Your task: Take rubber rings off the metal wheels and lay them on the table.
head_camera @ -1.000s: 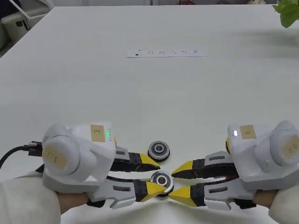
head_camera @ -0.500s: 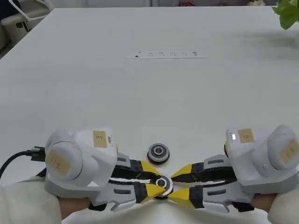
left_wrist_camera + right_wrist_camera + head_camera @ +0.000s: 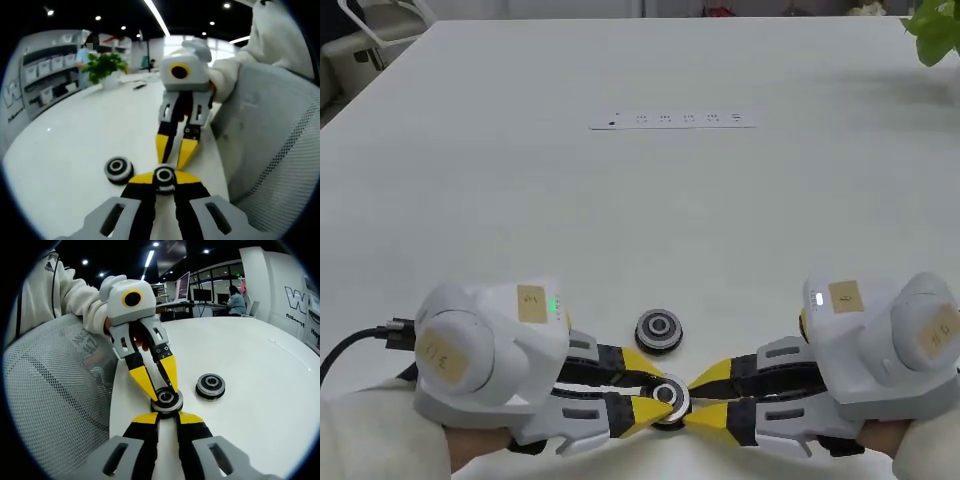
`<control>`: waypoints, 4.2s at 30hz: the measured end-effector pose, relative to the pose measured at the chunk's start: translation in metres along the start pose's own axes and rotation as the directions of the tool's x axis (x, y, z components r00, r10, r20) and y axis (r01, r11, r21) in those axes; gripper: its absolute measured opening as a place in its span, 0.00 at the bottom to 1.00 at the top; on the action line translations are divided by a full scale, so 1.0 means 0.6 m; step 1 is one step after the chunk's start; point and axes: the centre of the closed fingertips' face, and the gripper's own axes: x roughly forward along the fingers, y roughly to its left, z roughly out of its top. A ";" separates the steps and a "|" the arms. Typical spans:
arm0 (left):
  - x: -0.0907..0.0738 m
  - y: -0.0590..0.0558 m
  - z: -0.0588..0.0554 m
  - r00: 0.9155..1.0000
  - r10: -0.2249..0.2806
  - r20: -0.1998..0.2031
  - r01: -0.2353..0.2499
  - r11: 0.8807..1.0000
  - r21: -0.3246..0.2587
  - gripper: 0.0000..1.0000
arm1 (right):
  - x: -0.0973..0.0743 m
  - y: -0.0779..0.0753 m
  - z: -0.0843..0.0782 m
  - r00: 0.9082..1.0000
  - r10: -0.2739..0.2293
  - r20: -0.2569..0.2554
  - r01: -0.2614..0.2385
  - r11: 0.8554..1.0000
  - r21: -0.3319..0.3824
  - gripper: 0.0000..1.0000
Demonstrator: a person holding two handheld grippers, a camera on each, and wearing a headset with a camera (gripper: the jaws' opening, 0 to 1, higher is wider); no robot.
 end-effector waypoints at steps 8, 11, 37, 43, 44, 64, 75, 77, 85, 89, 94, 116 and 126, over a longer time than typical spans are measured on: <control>-0.001 0.002 0.000 1.000 0.002 0.000 -0.002 1.000 0.007 0.14 | -0.002 -0.004 -0.002 1.000 -0.014 -0.006 0.014 1.000 -0.005 0.05; -0.001 0.002 0.000 1.000 0.003 0.001 -0.003 1.000 0.008 0.14 | -0.004 -0.007 -0.001 1.000 -0.022 -0.007 0.022 1.000 -0.004 0.02; 0.001 0.003 0.000 1.000 0.005 0.007 -0.005 1.000 0.011 0.14 | -0.014 -0.021 0.001 0.996 -0.021 0.087 -0.015 0.916 0.400 0.00; 0.002 0.003 0.001 1.000 0.006 0.009 -0.006 1.000 0.010 0.14 | -0.021 -0.025 0.013 0.984 -0.023 0.175 -0.074 0.848 0.525 0.00; 0.002 0.002 0.001 1.000 0.006 0.009 -0.006 1.000 0.010 0.14 | -0.020 -0.026 0.011 0.986 -0.022 0.167 -0.069 0.852 0.519 0.00; 0.004 0.002 0.000 1.000 0.009 0.009 -0.009 1.000 0.013 0.14 | -0.016 -0.011 0.024 0.982 -0.008 0.186 -0.090 0.852 0.515 0.00; 0.003 0.003 -0.001 1.000 0.009 0.010 -0.009 1.000 0.015 0.14 | -0.015 -0.007 0.031 0.981 -0.001 0.195 -0.100 0.855 0.508 0.00; 0.003 0.003 -0.001 1.000 0.009 0.010 -0.009 1.000 0.016 0.14 | -0.015 -0.006 0.031 0.981 0.001 0.196 -0.102 0.856 0.507 0.00; 0.003 0.002 0.000 1.000 0.009 0.009 -0.010 1.000 0.018 0.14 | -0.015 -0.004 0.035 0.979 0.007 0.203 -0.109 0.862 0.496 0.00; 0.003 0.001 0.001 1.000 0.009 0.009 -0.009 1.000 0.019 0.14 | -0.016 -0.003 0.037 0.978 0.012 0.208 -0.115 0.862 0.493 0.00; 0.003 0.001 0.000 1.000 0.009 0.007 -0.009 1.000 0.022 0.14 | -0.016 -0.004 0.037 0.978 0.013 0.210 -0.117 0.863 0.492 0.00; 0.001 0.001 -0.001 1.000 0.008 -0.017 -0.007 0.999 0.034 0.14 | -0.015 -0.010 0.032 0.985 0.006 0.173 -0.089 0.874 0.477 0.00; -0.011 -0.002 0.002 0.998 -0.011 -0.056 0.014 0.999 0.042 0.18 | -0.018 -0.010 0.038 0.987 0.012 0.161 -0.087 0.881 0.465 0.00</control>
